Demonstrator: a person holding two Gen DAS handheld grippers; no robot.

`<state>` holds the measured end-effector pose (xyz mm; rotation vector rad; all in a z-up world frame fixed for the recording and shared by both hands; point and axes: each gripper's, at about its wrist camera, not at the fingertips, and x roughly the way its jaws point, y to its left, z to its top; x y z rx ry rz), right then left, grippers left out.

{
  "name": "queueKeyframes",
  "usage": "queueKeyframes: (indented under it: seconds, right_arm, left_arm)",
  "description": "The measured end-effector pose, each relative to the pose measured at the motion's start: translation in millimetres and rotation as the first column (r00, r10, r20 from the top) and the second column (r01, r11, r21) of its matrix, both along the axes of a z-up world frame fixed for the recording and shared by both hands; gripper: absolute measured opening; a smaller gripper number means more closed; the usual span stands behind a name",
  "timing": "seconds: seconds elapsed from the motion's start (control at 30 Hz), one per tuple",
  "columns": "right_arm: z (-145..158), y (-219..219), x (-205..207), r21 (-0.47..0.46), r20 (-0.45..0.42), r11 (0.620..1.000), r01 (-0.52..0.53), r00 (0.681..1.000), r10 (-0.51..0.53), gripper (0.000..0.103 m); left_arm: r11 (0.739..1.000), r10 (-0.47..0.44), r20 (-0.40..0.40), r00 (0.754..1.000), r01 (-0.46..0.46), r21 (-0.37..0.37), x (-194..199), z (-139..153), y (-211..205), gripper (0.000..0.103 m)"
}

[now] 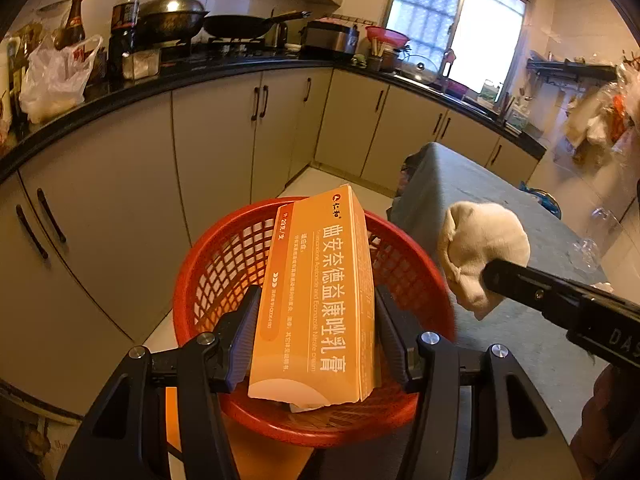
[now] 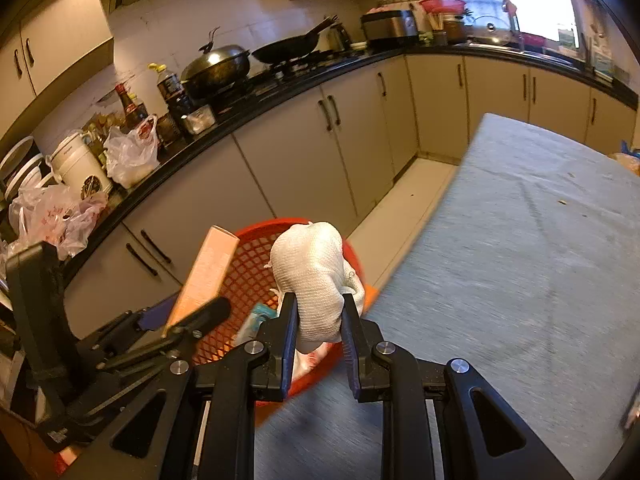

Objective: Collect trash
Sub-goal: 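Open both tools to drop the box and cloth into the basket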

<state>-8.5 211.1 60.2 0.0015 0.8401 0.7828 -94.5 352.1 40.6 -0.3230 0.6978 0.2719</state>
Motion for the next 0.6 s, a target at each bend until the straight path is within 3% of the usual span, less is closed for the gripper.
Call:
queueKeyframes:
  seconds: [0.23, 0.6]
  right_arm:
    - [-10.3, 25.7, 9.2, -0.008, -0.018, 0.999, -0.035, 0.999, 0.035, 0.023]
    - [-31.0, 31.8, 20.6, -0.013, -0.076, 0.999, -0.049, 0.996, 0.047, 0.023]
  left_arm:
    - [1.000, 0.019, -0.019, 1.000, -0.019, -0.003, 4.2, -11.2, 10.8, 0.054]
    - [0.999, 0.033, -0.043, 0.998, -0.034, -0.022, 9.7, -25.6, 21.3, 0.054]
